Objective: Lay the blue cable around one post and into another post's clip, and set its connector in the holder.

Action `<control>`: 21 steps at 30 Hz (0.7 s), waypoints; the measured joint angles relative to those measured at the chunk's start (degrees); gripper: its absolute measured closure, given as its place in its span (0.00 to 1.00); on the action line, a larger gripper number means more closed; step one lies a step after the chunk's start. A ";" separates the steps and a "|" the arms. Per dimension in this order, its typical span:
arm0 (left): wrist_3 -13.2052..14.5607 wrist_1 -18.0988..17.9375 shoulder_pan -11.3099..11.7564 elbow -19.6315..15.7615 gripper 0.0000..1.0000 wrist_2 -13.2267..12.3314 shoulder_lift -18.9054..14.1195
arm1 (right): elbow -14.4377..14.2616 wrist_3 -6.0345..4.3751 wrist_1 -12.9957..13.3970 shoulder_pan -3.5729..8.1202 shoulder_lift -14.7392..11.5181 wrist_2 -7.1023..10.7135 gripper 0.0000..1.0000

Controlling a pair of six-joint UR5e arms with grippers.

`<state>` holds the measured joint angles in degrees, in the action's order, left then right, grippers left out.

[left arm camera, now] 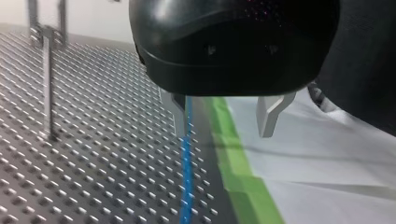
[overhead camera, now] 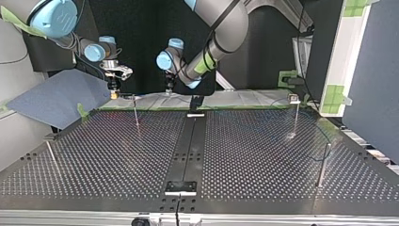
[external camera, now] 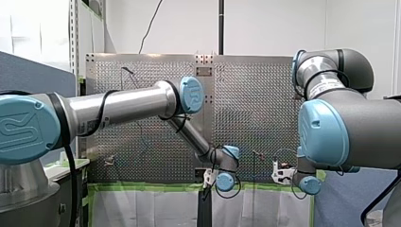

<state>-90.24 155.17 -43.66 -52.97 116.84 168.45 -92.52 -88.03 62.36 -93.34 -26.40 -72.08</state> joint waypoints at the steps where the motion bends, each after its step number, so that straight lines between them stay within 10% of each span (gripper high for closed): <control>1: -0.02 0.39 0.13 0.19 0.27 0.12 0.35 | 0.00 -0.02 0.02 -0.01 -0.01 0.00 0.92; 21: 0.65 -0.43 0.15 -2.61 0.24 0.21 -0.92 | 0.00 -0.36 0.58 -0.05 -0.01 0.00 0.92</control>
<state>-89.59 154.74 -43.51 -55.58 117.05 167.52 -92.52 -88.39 62.94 -93.39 -26.41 -72.08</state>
